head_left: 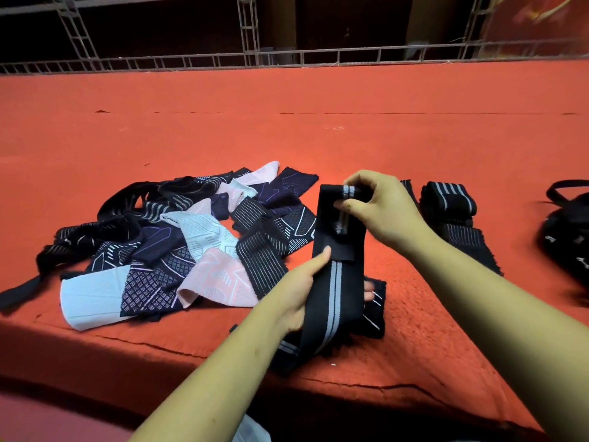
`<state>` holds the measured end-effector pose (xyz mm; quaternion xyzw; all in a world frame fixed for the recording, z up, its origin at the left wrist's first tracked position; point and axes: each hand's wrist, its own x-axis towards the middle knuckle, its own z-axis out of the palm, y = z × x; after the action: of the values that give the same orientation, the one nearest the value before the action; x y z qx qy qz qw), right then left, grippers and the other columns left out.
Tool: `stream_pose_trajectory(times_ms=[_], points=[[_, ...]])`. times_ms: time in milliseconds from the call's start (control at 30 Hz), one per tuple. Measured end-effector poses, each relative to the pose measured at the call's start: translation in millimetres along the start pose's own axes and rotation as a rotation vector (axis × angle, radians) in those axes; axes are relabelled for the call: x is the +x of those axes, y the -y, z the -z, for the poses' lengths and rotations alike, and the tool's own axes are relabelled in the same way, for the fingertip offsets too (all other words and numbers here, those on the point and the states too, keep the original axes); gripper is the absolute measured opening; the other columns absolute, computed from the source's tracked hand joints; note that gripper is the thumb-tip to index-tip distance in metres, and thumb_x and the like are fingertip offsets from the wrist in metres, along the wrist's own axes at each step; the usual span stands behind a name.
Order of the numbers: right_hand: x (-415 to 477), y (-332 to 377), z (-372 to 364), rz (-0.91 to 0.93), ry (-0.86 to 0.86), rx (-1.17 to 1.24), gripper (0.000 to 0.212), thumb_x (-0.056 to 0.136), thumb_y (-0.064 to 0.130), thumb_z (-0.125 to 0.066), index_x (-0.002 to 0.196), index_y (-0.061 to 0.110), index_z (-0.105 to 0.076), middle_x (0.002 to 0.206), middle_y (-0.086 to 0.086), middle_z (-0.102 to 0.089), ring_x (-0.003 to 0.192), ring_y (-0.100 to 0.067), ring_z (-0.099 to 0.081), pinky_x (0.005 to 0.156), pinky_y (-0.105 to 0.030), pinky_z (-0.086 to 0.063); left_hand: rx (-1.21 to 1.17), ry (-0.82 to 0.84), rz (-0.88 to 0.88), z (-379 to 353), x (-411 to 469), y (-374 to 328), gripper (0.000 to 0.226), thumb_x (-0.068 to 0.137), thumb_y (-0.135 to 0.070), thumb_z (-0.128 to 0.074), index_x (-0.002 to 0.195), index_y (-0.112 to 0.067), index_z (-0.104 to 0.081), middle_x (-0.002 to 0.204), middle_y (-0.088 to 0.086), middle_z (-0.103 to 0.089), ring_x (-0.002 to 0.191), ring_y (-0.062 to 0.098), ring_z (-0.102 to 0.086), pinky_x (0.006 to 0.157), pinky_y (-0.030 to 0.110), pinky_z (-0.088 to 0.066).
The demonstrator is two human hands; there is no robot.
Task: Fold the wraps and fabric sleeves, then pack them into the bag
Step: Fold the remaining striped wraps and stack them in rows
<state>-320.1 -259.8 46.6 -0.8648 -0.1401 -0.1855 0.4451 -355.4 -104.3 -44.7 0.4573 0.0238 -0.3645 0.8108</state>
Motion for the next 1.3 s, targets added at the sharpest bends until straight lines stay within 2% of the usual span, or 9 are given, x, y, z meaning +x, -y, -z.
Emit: stream_pose_trajectory(times_ms=[200,367,500,667,867,1000,1133,1200,1300], points=[[-48.0,-4.4,-21.6,0.121,0.034,0.046,0.038,0.078,-0.002,-0.068,0.095,0.031,-0.063,0.104,0.002,-0.063,0.101,-0.003,-0.057,0.089,-0.012,-0.04,-0.355,-0.082,-0.193,0.4,10.5,-21.1,0.045,0.101,-0.039,-0.038,0.112,-0.005,-0.066,0.098,0.021,-0.069,0.087,0.034,-0.068,0.091,0.044,-0.048],[-84.6,-24.5,-46.3,-0.099,0.032,0.144,0.051,0.079,0.002,-0.072,0.087,0.052,-0.064,0.138,0.003,-0.042,0.136,-0.003,-0.036,0.108,-0.012,-0.027,-0.32,-0.179,-0.27,0.9,9.2,-22.8,0.058,0.094,-0.038,-0.034,0.121,0.005,-0.064,0.117,0.027,-0.067,0.101,0.04,-0.067,0.095,0.045,-0.05],[-102.0,-26.4,-57.9,-0.157,0.009,0.265,0.046,0.081,0.005,-0.074,0.092,0.05,-0.071,0.131,0.011,-0.045,0.126,0.012,-0.041,0.103,-0.018,-0.037,-0.339,-0.225,-0.326,-0.8,9.3,-18.1,0.066,0.089,-0.037,-0.033,0.127,0.01,-0.059,0.129,0.034,-0.057,0.119,0.046,-0.058,0.108,0.051,-0.042],[-106.2,-23.8,-65.2,-0.194,-0.003,0.265,0.043,0.08,0.01,-0.076,0.093,0.051,-0.071,0.11,0.002,-0.058,0.112,-0.009,-0.058,0.107,-0.035,-0.043,-0.337,-0.238,-0.39,-2.6,10.5,-17.5,0.07,0.092,-0.048,-0.033,0.111,0.009,-0.068,0.12,0.037,-0.061,0.114,0.048,-0.061,0.101,0.052,-0.046],[-106.5,-21.5,-57.3,-0.235,0.088,0.187,0.035,0.081,0.009,-0.071,0.093,0.042,-0.069,0.103,0.002,-0.064,0.091,0.007,-0.055,0.082,-0.01,-0.037,-0.08,-0.34,-0.438,-5.2,12.8,-18.1,0.061,0.088,-0.04,-0.066,0.127,0.006,-0.059,0.122,0.032,-0.063,0.095,0.035,-0.069,0.079,0.042,-0.059],[-103.9,-17.5,-60.3,-0.324,0.07,0.301,0.004,0.092,0.025,-0.059,0.089,0.026,-0.057,0.083,0.009,-0.059,0.076,-0.001,-0.051,0.074,-0.022,-0.038,0.072,-0.417,-0.536,-1.1,17.6,-13.2,0.059,0.086,-0.044,-0.071,0.126,-0.002,-0.062,0.12,0.025,-0.067,0.111,0.042,-0.065,0.097,0.055,-0.052],[-97.1,-20.3,-60.8,-0.41,-0.034,0.298,0.018,0.1,0.029,-0.051,0.1,0.018,-0.037,0.078,0.002,-0.05,0.065,-0.01,-0.045,0.063,-0.025,-0.037,0.198,-0.373,-0.564,2.2,16.5,-13.4,0.042,0.099,-0.039,-0.056,0.125,-0.007,-0.062,0.118,0.015,-0.07,0.111,0.032,-0.067,0.094,0.042,-0.055],[-89.9,-18.7,-57.6,-0.425,-0.082,0.383,0.019,0.101,0.03,-0.05,0.109,0.021,-0.035,0.08,-0.001,-0.057,0.066,-0.013,-0.052,0.067,-0.032,-0.042,0.245,-0.329,-0.576,2.2,13.9,-15.0,0.045,0.099,-0.042,-0.054,0.128,-0.008,-0.06,0.121,0.012,-0.07,0.113,0.026,-0.067,0.097,0.039,-0.054],[-82.0,-13.4,-56.2,-0.378,-0.039,0.395,0.029,0.103,0.029,-0.045,0.13,0.02,-0.036,0.111,0.002,-0.064,0.1,-0.013,-0.062,0.091,-0.033,-0.048,0.257,-0.338,-0.569,-3.7,11.9,-15.6,0.048,0.095,-0.051,-0.055,0.124,-0.012,-0.062,0.115,0.003,-0.072,0.106,0.016,-0.069,0.096,0.036,-0.053]])
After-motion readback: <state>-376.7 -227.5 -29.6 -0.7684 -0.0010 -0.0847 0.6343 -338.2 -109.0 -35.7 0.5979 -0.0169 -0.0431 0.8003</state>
